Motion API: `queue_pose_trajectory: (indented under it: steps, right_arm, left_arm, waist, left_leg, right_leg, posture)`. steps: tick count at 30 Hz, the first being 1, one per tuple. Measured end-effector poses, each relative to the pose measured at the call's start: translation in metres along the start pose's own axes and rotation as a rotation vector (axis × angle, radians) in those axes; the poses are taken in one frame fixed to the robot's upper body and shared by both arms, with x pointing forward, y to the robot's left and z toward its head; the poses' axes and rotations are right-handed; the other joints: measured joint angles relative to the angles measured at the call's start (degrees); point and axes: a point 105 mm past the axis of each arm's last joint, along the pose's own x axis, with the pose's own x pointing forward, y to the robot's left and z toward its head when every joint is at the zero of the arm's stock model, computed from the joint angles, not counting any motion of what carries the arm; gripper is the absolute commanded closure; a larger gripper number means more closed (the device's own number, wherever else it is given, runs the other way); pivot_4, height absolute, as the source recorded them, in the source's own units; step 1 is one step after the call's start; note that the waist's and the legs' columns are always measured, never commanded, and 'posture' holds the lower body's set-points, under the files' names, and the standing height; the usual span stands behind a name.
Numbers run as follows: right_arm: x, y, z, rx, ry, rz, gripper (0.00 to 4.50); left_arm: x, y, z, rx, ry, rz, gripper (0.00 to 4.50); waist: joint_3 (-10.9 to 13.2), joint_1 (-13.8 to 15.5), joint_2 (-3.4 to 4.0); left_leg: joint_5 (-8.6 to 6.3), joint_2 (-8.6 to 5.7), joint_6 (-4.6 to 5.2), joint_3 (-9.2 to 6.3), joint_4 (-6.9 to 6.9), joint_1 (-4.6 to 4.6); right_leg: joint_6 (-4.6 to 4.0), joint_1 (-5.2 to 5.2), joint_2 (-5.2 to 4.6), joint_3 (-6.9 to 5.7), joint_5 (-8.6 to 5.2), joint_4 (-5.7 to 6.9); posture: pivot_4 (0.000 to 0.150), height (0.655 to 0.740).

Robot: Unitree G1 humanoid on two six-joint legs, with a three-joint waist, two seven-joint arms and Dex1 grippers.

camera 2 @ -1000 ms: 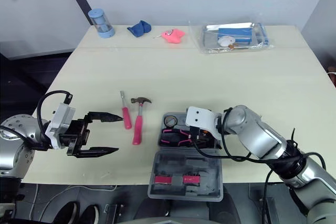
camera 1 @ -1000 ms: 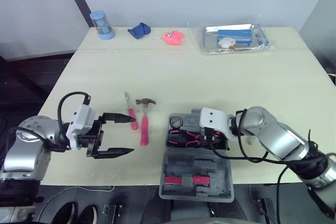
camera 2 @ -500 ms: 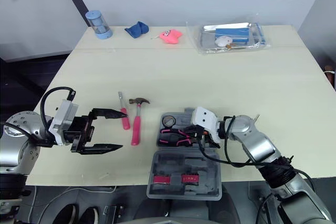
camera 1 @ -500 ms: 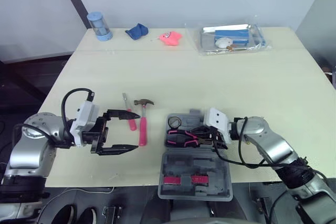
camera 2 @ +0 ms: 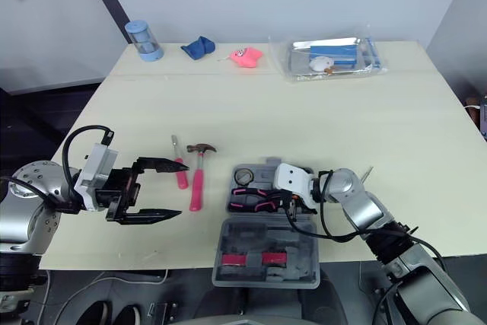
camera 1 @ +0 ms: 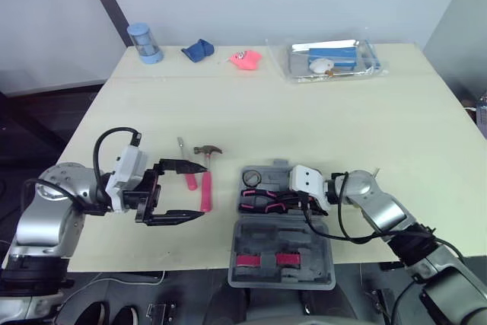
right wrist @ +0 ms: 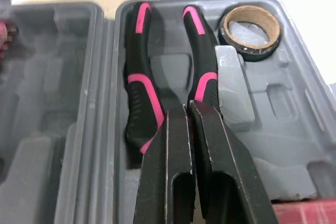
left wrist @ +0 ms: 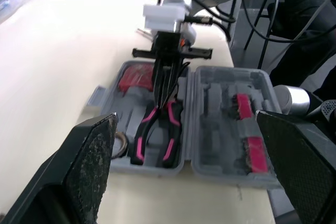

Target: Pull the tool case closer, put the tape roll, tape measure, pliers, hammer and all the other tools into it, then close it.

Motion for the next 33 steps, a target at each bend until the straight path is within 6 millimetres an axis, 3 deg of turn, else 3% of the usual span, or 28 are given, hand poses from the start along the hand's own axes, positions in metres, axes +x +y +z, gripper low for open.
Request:
queue_pose_trajectory:
  steps: [3,9,18,20,21,23,24,25,26,33]
  right_arm:
    - [0.002,0.001,-0.003,-0.034,0.023,0.006,4.36]
    - [0.004,0.001,-0.004,-0.05,0.004,-0.008,4.36]
    - [-0.021,-0.005,0.006,0.065,-0.132,-0.128,4.36]
    - [-0.034,-0.01,0.017,0.067,-0.185,-0.168,4.36]
    - [-0.051,-0.012,0.025,0.071,-0.243,-0.211,4.36]
    - [-0.064,-0.014,0.027,0.08,-0.274,-0.246,4.36]
    - [-0.083,-0.014,0.025,0.099,-0.306,-0.3,4.36]
    - [-0.101,-0.017,0.017,0.131,-0.315,-0.363,4.36]
    - [-0.103,-0.017,0.016,0.137,-0.316,-0.37,4.36]
    - [-0.168,-0.001,-0.037,0.327,-0.317,-0.637,4.36]
  left_arm:
    - [0.002,-0.002,-0.002,-0.018,0.001,0.007,0.0]
    - [0.005,-0.004,-0.003,-0.04,-0.007,0.022,0.0]
    - [0.001,-0.011,-0.016,-0.147,-0.072,0.153,0.0]
    - [0.0,-0.011,-0.019,-0.169,-0.089,0.19,0.0]
    - [-0.002,-0.009,-0.019,-0.183,-0.113,0.232,0.0]
    - [-0.005,-0.009,-0.022,-0.2,-0.116,0.266,0.0]
    - [-0.009,-0.008,-0.026,-0.221,-0.12,0.318,0.0]
    - [-0.015,-0.009,-0.032,-0.246,-0.121,0.367,0.0]
    - [-0.016,-0.009,-0.032,-0.249,-0.121,0.373,0.0]
    - [-0.047,-0.015,-0.062,-0.361,-0.099,0.573,0.0]
  waist:
    - [-0.3,0.1,-0.18]
    - [-0.8,0.1,-0.39]
    - [-0.4,0.6,-0.01]
    - [-0.3,0.6,-0.01]
    - [-0.3,0.7,0.03]
    - [-0.2,0.9,0.05]
    - [-0.2,1.1,0.08]
    - [-0.2,1.3,0.07]
    - [-0.2,1.4,0.05]
    - [-0.1,1.5,0.1]
  left_leg:
    - [-0.01,0.01,0.0,0.04,-0.19,0.63]
    - [-0.01,0.04,0.0,0.03,-0.21,0.64]
    - [-0.01,0.05,0.0,0.02,-0.2,0.33]
    - [-0.01,0.05,0.0,-0.02,-0.2,0.31]
    - [-0.01,0.05,0.0,-0.02,-0.21,0.29]
    - [-0.01,0.05,-0.01,-0.03,-0.21,0.24]
    - [-0.02,0.05,-0.01,-0.03,-0.22,0.21]
    - [-0.02,0.05,-0.01,-0.03,-0.22,0.2]
    - [-0.02,0.05,-0.01,-0.03,-0.22,0.19]
    - [-0.02,0.05,-0.01,0.0,-0.28,0.18]
  right_leg:
    - [-0.04,0.57,-0.01,0.02,-0.05,-0.12]
    - [-0.07,0.55,0.01,0.02,-0.07,-0.11]
    - [-0.07,0.36,-0.01,0.01,-0.07,-0.17]
    - [-0.07,0.35,-0.01,-0.02,-0.07,-0.18]
    - [-0.07,0.35,-0.02,-0.03,-0.07,-0.21]
    - [-0.07,0.35,-0.02,-0.05,-0.07,-0.29]
    - [-0.07,0.35,-0.03,-0.06,-0.06,-0.34]
    - [-0.07,0.35,-0.03,-0.06,-0.06,-0.37]
    - [-0.07,0.36,-0.03,-0.06,-0.06,-0.38]
    - [-0.07,0.37,-0.03,-0.06,-0.06,-0.47]
  posture:
    - [0.15,0.74]
    - [0.15,0.74]
    - [0.15,0.74]
    - [0.15,0.74]
    - [0.15,0.74]
    - [0.15,0.74]
    - [0.15,0.74]
    - [0.15,0.74]
    - [0.15,0.74]
    - [0.15,0.74]
